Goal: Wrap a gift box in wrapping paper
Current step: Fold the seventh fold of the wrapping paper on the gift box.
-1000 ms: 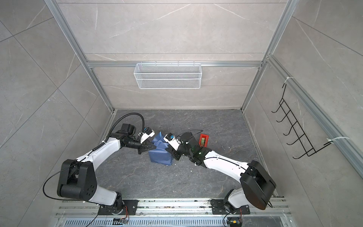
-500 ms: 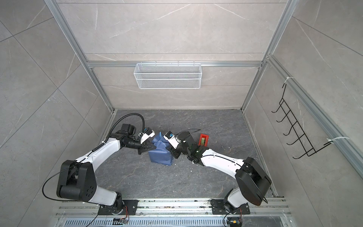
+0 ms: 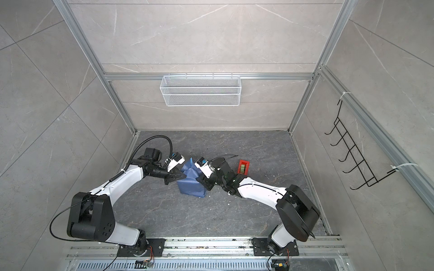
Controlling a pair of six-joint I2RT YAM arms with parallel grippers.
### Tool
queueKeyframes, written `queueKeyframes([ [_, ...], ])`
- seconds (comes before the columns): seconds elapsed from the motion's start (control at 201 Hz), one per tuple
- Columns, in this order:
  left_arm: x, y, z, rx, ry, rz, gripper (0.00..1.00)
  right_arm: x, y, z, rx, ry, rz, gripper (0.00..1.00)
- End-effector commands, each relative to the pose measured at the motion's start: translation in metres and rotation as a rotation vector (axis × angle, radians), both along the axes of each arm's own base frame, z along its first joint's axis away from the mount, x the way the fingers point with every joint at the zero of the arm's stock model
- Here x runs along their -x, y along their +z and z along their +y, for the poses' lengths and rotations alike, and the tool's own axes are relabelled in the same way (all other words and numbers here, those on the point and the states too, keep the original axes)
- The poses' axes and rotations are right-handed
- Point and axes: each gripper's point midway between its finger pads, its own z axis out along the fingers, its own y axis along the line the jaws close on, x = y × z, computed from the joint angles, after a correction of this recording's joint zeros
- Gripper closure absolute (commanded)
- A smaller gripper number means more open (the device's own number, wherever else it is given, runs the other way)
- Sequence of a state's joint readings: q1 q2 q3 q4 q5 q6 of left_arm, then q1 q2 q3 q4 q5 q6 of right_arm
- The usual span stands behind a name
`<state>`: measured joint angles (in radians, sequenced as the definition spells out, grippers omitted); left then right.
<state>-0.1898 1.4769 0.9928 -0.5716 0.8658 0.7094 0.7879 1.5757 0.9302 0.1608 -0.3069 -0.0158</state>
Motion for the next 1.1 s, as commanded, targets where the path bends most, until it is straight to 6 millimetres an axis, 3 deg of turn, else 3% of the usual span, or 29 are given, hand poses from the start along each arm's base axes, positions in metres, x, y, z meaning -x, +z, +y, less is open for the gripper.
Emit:
queueKeyframes([
  [0.0, 0.002, 0.006, 0.001, 0.012, -0.006, -0.019, 0.99, 0.002, 0.014, 0.017, -0.071, 0.046, 0.018, 0.64],
  [0.08, 0.003, 0.005, 0.001, 0.018, -0.003, -0.013, 0.99, 0.001, 0.008, 0.018, -0.066, 0.046, 0.036, 0.65],
  [0.234, 0.002, 0.007, 0.001, 0.016, -0.002, -0.016, 0.99, 0.003, 0.021, 0.022, -0.129, 0.073, 0.038, 0.71],
  [0.473, 0.002, 0.005, 0.001, 0.019, 0.0, -0.012, 0.99, -0.008, 0.018, 0.013, -0.222, 0.08, 0.111, 0.88],
  [0.578, 0.002, 0.003, 0.0, 0.022, -0.002, -0.01, 0.99, -0.013, 0.006, 0.009, -0.22, 0.079, 0.154, 0.95],
  [0.832, 0.002, 0.002, 0.001, 0.022, 0.0, -0.007, 0.99, -0.021, -0.027, 0.005, -0.16, 0.048, 0.202, 0.99],
  [0.996, -0.001, 0.016, 0.003, 0.016, 0.005, -0.016, 0.87, -0.022, -0.047, -0.002, -0.091, 0.02, 0.223, 0.99],
  [1.09, -0.002, 0.047, 0.002, 0.028, -0.004, -0.028, 0.83, -0.022, -0.056, -0.005, -0.066, 0.005, 0.239, 0.99],
])
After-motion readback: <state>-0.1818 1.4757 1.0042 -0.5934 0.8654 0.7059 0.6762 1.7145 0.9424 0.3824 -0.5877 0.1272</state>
